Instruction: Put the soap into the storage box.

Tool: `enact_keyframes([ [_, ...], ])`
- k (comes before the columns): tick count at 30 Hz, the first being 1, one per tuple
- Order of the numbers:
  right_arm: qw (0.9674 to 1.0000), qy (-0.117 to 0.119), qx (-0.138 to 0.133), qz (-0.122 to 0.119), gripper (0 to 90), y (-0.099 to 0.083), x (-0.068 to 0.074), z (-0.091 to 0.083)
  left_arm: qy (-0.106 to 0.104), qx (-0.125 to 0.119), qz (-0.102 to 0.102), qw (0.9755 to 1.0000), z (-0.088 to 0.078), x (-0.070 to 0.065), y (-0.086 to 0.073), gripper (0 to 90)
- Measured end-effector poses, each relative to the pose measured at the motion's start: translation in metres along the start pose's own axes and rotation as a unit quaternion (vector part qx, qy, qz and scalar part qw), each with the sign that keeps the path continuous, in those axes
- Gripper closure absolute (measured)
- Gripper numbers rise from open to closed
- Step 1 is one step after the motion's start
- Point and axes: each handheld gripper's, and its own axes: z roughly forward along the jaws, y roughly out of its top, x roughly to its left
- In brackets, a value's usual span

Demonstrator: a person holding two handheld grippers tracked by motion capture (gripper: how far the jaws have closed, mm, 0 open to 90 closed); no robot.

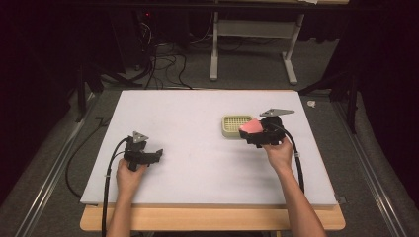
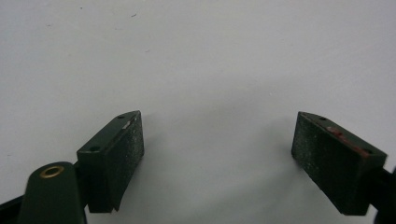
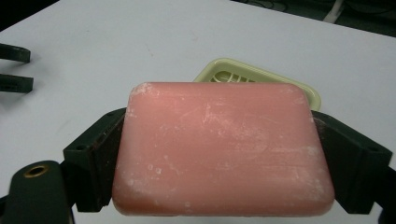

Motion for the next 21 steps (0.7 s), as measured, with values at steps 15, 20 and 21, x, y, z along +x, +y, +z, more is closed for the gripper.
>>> enact_keyframes([
  [15,0.9997,-0.012,0.017,0.012,13.7,0.008,-0.006,0.024,0.001,0.0,0.001,1.0,0.0,0.0,0.0,17.4],
  [20,0.9997,-0.011,0.019,0.011,13.7,0.012,-0.004,0.031,0.001,0.001,0.002,1.0,0.0,0.0,0.0,17.4],
  [21,0.9997,-0.011,0.02,0.011,13.7,0.013,-0.004,0.033,0.0,0.001,0.002,1.0,0.0,0.0,0.0,17.4],
])
